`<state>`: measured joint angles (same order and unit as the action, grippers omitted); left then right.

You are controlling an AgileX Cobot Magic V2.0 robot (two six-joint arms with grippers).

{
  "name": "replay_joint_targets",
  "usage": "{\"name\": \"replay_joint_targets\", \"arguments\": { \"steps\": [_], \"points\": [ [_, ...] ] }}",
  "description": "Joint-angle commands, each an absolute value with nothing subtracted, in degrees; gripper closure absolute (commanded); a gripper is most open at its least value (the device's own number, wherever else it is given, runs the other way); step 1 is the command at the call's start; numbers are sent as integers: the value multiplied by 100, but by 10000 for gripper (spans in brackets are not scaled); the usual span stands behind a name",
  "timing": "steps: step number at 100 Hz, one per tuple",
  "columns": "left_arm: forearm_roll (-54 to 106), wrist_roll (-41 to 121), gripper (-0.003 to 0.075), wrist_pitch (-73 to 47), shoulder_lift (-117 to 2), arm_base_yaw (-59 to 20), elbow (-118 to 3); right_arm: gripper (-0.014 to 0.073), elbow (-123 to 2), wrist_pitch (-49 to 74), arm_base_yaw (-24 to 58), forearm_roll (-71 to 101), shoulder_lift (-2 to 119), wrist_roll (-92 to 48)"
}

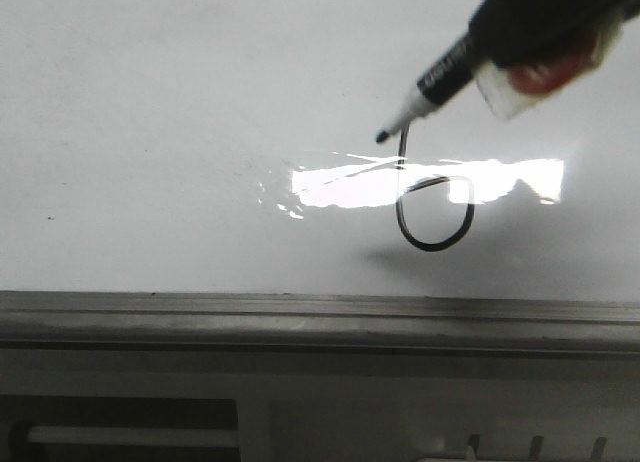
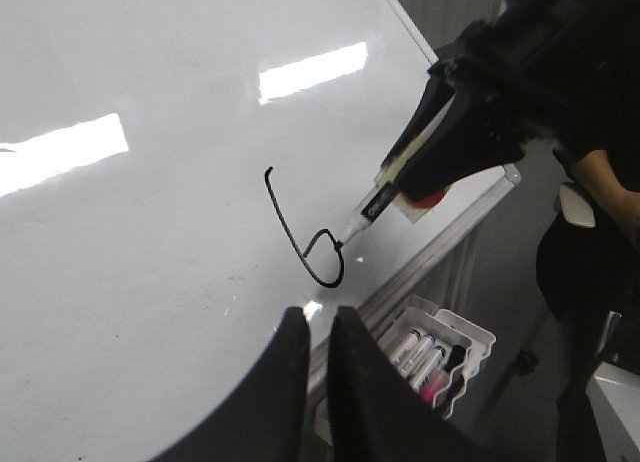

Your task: Write number 6 on whiteboard

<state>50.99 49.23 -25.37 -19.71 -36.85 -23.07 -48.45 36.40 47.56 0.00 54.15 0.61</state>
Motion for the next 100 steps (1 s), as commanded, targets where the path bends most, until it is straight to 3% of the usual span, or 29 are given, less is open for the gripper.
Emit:
{"name": "replay_joint_targets", "arguments": {
  "steps": [1, 9, 15, 51, 81, 100],
  "points": [
    [5242, 4869, 482, -2516, -2323, -3674, -2576, 636, -5105, 3504, 5184, -56, 5189, -105],
    [5232, 4986, 337, -2881, -2770, -3674, -2742, 636, -5105, 3713, 5583, -56, 5202, -187],
    [5232, 5253, 300, -3199, -3200, -3674, -2931, 636, -5105, 3892, 5783, -56, 5299, -336],
    [5875, 7358, 303, -4846, -5434, -3744, -3899, 636, -5105, 3626, 6675, -56, 5997, -661],
    [6057, 7621, 325, -4555, -6379, -4657, -4182, 636, -5105, 3313, 6724, -56, 6152, -661],
    [6347, 7621, 411, -4140, -6658, -4886, -4182, 636, -5105, 3241, 6734, -56, 6152, -661]
  ]
}}
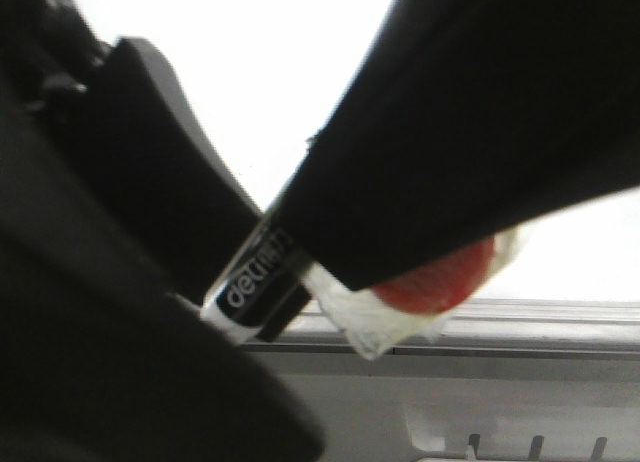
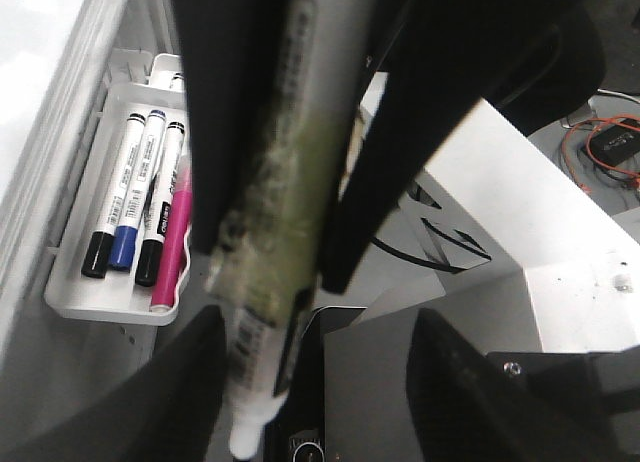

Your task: Write number 6 on whiteboard

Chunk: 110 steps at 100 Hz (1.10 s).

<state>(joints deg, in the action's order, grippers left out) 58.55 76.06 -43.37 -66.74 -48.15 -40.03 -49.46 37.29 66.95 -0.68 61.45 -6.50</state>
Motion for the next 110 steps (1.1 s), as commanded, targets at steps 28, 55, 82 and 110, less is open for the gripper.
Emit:
{"name": "replay_joint_targets", "arguments": {
  "steps": [28, 55, 82, 110],
  "points": [
    [6819, 7621, 674, -3916, -6675, -4886, -4196, 636, -5105, 3315, 6734, 55, 6152, -661],
    [6864, 7621, 739, -3920, -6675, -4886, -4196, 547, -5105, 3363, 6734, 95, 6152, -661],
    [6793, 7621, 739, -4299, -6675, -4886, -4196, 91, -5114, 3293, 6734, -251, 5712, -661],
    [6969, 7596, 739, -4197, -6675, -4886, -4171, 323, -5114, 2924, 6734, -292, 4736, -616]
  ]
}}
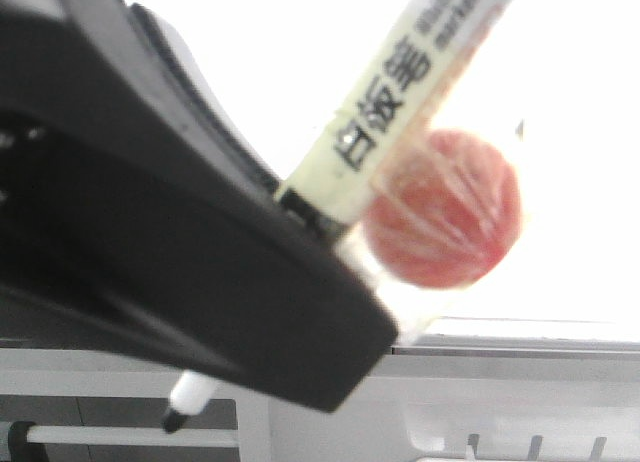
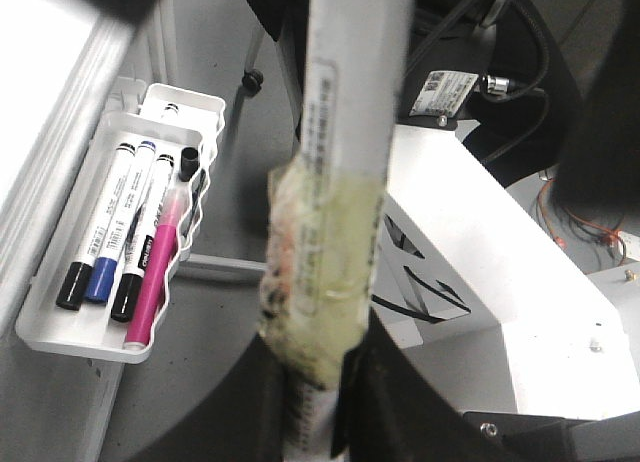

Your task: Write number 6 on whiteboard

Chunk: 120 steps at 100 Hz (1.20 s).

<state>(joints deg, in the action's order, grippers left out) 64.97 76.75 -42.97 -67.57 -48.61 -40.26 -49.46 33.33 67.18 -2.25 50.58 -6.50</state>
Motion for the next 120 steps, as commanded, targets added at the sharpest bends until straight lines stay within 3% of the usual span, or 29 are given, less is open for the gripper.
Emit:
{"name": "replay_joint_targets", "arguments": {
  "steps": [1, 17, 33, 44, 120],
  "points": [
    [6994, 7597, 739, -4179, -6675, -4886, -4170, 337, -5114, 2936, 6734, -292, 4714, -600],
    [8050, 7584, 739, -2978, -6675, -4886, -3835, 668, -5114, 3721, 6734, -303, 4275, -587],
    [9622, 7584, 739, -1113, -6675, -4886, -3463, 655, -5094, 4066, 6734, -573, 3935, -215],
    [9873, 7584, 739, -417, -6730, -4886, -3432, 655, -5094, 4066, 6734, -939, 3758, 158],
    [9897, 7584, 739, 839, -7852, -4886, -3964, 655, -5094, 4093, 6734, -1370, 3693, 796]
  ]
}}
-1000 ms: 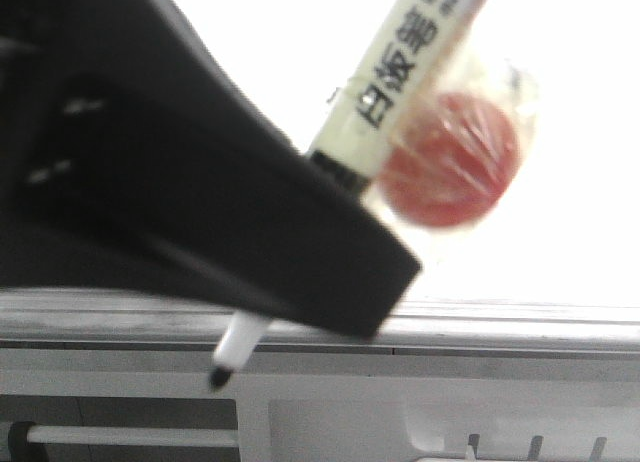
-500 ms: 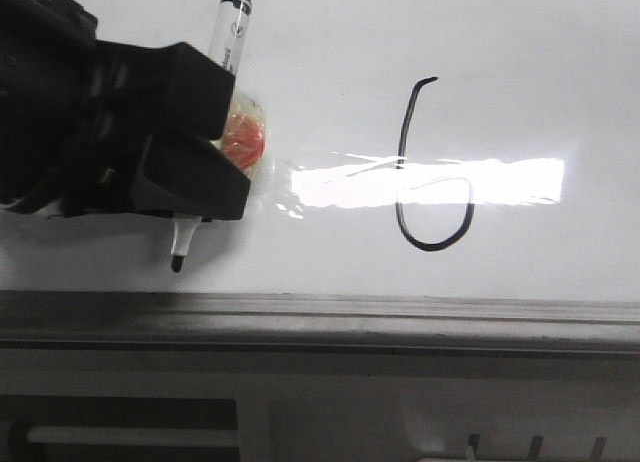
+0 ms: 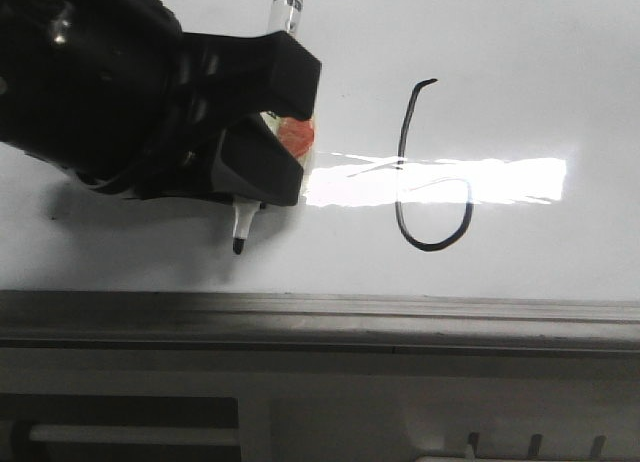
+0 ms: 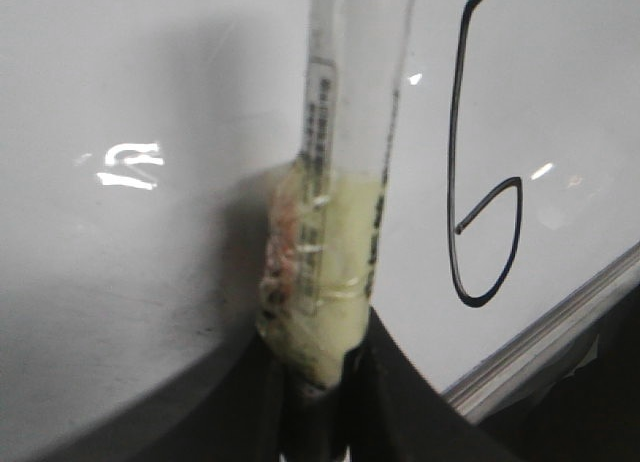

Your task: Write number 6 on whiteboard

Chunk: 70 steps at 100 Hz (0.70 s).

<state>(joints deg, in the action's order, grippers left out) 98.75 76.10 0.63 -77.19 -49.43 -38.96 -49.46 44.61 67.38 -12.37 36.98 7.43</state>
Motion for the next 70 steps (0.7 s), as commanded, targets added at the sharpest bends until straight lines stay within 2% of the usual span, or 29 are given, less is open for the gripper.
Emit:
{"name": "replay_joint_targets", "arguments": {
  "steps": [1, 53, 62, 70],
  "points": [
    [9897, 7584, 739, 841, -7866, -4886, -3964, 655, -5094, 4093, 6734, -1370, 3693, 796],
    [9897, 7584, 735, 1233, -7877, -4886, -3964, 655, -5094, 3994, 6734, -1434, 3693, 796],
    [9897, 7584, 685, 1259, -7877, -4886, -3964, 655, -5094, 3967, 6734, -1434, 3693, 796],
    [9897, 7584, 584, 1341, -7877, -4886, -3964, 655, -5094, 3958, 6734, -1446, 3693, 796]
  ]
}}
